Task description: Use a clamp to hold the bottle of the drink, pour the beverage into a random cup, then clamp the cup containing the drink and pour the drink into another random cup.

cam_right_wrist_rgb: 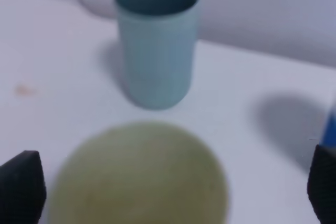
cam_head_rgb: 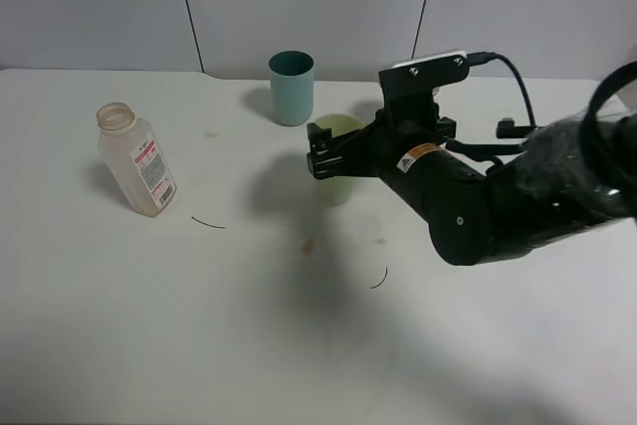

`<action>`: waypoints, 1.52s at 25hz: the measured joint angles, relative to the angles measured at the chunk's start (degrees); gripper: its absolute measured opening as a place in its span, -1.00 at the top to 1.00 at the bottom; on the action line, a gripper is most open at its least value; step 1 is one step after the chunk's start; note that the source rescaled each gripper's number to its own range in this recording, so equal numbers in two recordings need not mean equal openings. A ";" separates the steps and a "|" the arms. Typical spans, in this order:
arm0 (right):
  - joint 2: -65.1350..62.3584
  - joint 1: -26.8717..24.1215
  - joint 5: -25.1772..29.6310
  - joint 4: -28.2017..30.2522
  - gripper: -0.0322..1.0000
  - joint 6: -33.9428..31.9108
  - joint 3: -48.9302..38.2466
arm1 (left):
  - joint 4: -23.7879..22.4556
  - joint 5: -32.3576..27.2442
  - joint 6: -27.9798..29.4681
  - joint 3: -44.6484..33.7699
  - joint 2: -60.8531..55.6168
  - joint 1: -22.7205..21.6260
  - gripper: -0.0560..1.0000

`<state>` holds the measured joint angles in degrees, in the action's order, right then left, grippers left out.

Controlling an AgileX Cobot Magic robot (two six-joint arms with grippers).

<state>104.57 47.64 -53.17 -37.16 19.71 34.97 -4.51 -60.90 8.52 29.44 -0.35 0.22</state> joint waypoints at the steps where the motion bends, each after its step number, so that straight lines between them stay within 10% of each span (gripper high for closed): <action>1: -1.93 0.66 0.36 -1.61 -1.00 2.19 -0.56 | 0.00 0.00 0.00 0.00 0.00 0.00 -1.00; 13: -22.73 -0.80 5.21 -9.70 -1.00 22.62 -1.83 | 0.00 0.00 0.00 0.00 0.00 0.00 -1.00; 21: -30.58 -23.74 17.25 -0.68 -1.00 24.20 -1.83 | 0.00 0.00 0.00 0.00 0.00 0.00 -1.00; 31: -40.31 -51.21 37.80 19.03 -1.00 1.17 -1.83 | 0.00 0.00 0.00 0.00 0.00 0.00 -1.00; 38: -52.65 -60.79 45.15 24.27 -1.00 -4.47 -1.83 | 0.00 0.00 0.00 0.00 0.00 0.00 -1.00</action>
<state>51.93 -13.15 -8.02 -12.89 15.24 33.14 -4.51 -60.90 8.52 29.44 -0.35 0.22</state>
